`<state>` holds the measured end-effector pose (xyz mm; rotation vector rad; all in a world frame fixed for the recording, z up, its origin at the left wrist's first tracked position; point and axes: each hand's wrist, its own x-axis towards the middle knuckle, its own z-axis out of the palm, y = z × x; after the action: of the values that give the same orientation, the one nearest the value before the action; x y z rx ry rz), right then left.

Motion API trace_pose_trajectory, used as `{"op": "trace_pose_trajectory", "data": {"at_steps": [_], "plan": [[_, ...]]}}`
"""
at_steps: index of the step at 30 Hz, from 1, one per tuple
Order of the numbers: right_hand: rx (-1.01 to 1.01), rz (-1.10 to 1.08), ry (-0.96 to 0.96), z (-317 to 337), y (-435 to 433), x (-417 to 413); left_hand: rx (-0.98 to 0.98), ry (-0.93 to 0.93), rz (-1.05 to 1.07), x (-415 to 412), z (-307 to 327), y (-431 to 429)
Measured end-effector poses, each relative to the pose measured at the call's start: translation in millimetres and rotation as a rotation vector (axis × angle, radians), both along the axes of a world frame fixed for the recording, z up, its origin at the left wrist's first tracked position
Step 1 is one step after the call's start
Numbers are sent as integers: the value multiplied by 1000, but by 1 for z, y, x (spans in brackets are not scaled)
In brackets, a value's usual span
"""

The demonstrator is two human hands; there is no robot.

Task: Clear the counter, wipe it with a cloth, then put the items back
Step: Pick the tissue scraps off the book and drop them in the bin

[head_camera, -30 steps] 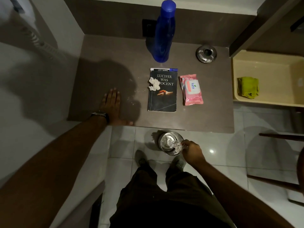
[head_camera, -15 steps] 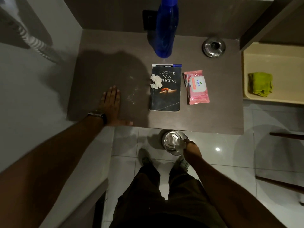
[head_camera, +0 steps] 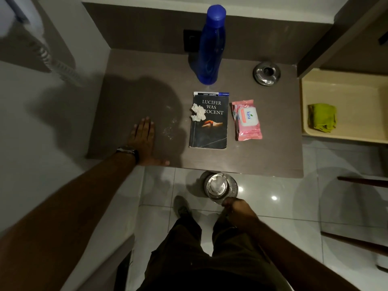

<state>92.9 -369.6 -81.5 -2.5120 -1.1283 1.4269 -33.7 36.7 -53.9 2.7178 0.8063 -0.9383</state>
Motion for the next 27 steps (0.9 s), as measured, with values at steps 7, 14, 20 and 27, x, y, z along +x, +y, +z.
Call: {"op": "trace_pose_trajectory", "data": {"at_steps": [7,14,20,27], "plan": [[639,4,-257,70,78,27,15,-20,-5,-1,2,-1],[616,-50,-373,91,225,110,25,-10,-11,-2,1,-2],[376,80,-324,70,276,125,23,-14,-11,-1,-4,1],[524,124,-471,59,233,93,2,-35,-4,-2,-7,3]]}}
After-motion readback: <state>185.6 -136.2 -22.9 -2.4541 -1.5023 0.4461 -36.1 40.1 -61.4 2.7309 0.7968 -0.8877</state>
